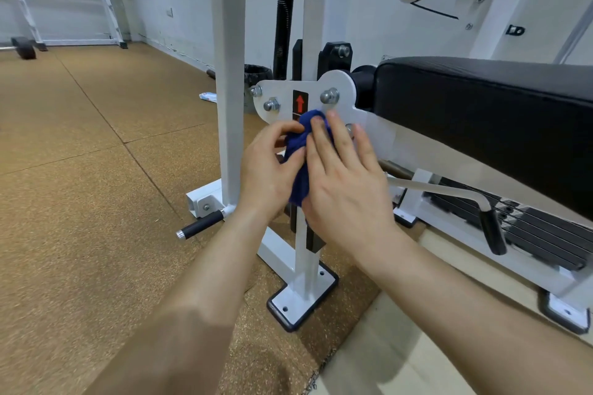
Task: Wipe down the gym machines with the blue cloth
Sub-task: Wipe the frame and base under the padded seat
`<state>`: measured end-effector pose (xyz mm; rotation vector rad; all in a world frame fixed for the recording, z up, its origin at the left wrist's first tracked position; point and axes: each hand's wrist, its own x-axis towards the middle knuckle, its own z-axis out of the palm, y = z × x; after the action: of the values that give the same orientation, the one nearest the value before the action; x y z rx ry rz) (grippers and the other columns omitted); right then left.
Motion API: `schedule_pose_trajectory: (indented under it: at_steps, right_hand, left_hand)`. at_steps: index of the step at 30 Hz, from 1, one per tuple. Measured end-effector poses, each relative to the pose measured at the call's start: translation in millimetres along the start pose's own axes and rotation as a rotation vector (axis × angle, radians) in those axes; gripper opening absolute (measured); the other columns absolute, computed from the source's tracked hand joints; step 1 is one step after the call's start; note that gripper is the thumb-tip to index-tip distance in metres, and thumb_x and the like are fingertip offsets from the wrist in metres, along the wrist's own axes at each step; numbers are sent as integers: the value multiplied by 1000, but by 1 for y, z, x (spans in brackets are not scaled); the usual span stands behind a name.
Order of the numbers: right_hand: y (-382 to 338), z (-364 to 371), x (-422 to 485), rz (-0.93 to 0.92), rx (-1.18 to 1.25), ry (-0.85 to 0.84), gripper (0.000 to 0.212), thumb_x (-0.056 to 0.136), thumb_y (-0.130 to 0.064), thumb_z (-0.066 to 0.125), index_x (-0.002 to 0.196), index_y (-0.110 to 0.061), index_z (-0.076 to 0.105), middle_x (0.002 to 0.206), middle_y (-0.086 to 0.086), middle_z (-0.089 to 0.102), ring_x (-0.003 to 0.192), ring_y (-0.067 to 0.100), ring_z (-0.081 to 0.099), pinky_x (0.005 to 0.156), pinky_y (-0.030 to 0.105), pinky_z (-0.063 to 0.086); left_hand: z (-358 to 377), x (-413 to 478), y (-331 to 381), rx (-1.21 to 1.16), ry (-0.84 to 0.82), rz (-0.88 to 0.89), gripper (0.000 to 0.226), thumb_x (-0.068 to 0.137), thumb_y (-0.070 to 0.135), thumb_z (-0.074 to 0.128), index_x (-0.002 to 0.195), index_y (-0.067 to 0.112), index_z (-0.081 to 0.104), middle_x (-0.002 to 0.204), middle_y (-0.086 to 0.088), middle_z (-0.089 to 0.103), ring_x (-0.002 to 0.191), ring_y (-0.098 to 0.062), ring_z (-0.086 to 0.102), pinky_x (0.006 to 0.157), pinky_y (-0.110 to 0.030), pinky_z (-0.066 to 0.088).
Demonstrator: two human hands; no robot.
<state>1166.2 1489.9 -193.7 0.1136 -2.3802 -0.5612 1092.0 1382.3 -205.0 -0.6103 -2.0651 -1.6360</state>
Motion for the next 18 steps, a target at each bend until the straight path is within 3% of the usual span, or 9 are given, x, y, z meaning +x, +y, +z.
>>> schedule_pose_trajectory:
  at_steps: [3,10,14,18]
  right_hand:
    - [-3,8,3,-57,-69,15,55,101,-21,33,148,8,37,160,26,27,153,38,12,123,51,-6]
    - [-4,32,-35,-115,29,23,59,101,-11,13,157,6,4,165,25,-4,154,35,-7,125,47,-4]
    - [-9,43,-47,-79,164,56,62,102,-14,23,158,0,2,167,19,-2,155,32,-2,126,49,7]
    - [-9,42,-62,-60,343,144,74,95,-14,57,158,-5,19,166,18,9,154,36,13,120,54,27]
  left_hand:
    - [-4,-3,-4,-132,-37,-108,26,90,7,70,107,26,68,104,14,71,97,-7,68,85,-22,53]
    - [-11,-22,-6,-194,-169,-187,33,90,0,67,113,24,68,109,6,73,73,-7,69,88,-32,56]
    - [-13,-27,1,-250,-160,-239,26,90,-1,68,111,14,70,108,1,72,79,-5,68,71,-17,54]
    - [-21,-38,3,-332,-222,-283,22,86,-4,69,99,13,73,91,2,74,80,-8,68,68,-22,53]
